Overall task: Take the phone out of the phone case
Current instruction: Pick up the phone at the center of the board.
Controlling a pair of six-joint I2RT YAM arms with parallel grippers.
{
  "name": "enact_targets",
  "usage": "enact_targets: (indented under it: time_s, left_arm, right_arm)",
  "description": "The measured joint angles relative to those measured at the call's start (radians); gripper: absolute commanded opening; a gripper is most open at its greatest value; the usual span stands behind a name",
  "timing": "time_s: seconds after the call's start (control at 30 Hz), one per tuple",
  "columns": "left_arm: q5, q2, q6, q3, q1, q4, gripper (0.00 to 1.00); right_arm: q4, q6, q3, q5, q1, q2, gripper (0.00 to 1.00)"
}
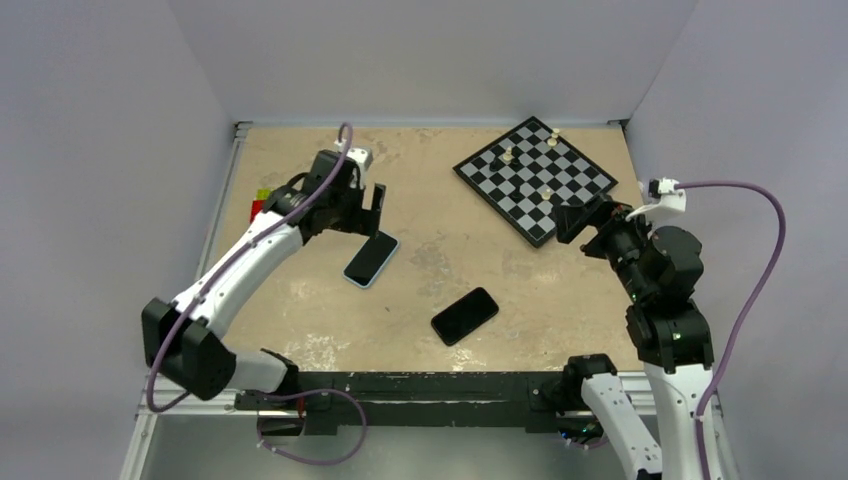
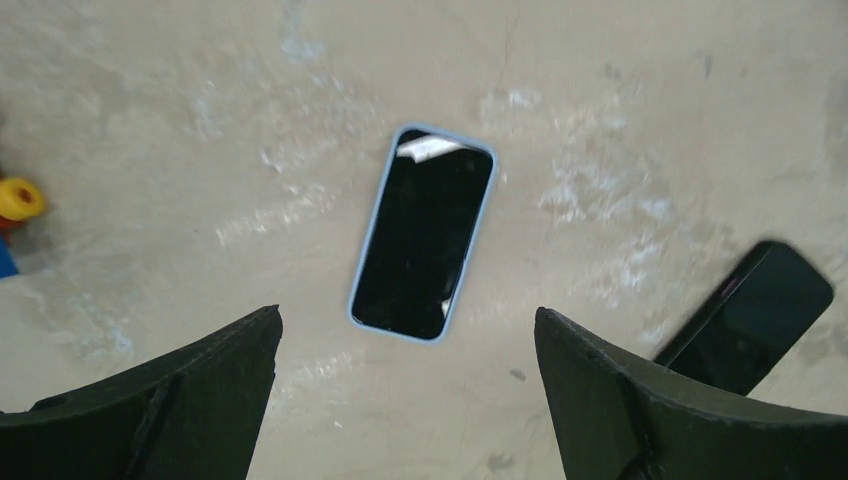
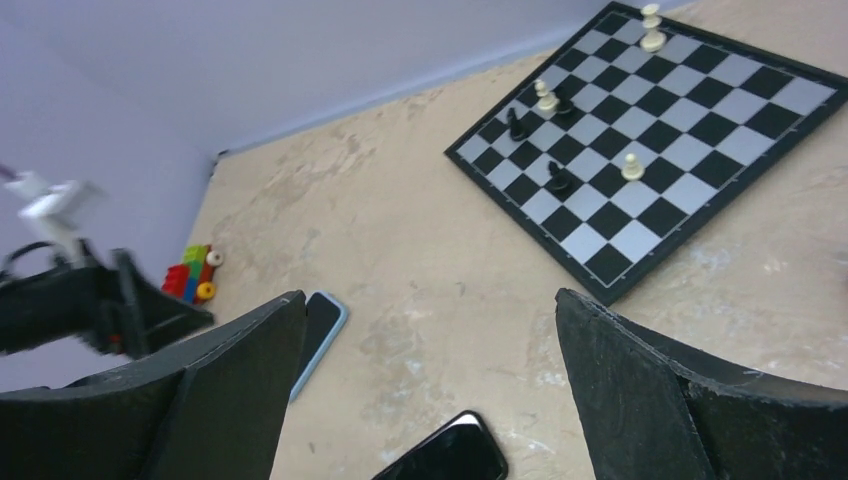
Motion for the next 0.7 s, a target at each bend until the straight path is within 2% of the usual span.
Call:
enact_targets:
  time_s: [0.27,0.47,0.7]
  left_arm:
    - [0.159,0.285,0.068,0.013,0.001,-0.145,1.0]
    - [0.201,0.462,0.087,0.143,0.002,-0.182,1.0]
    - [0.189,0.617,0.105,0.253,0.006,-0.234,1.0]
  right_arm:
    - [0.053,0.028,-0.052,-0.247,0.0,-0.003,0.99]
    - [0.078,0.066,-0.119,-0.327,0.004,-0.037,0.99]
    - [0.096,0.087,-0.145,-0.349,0.005,-0.097,0.99]
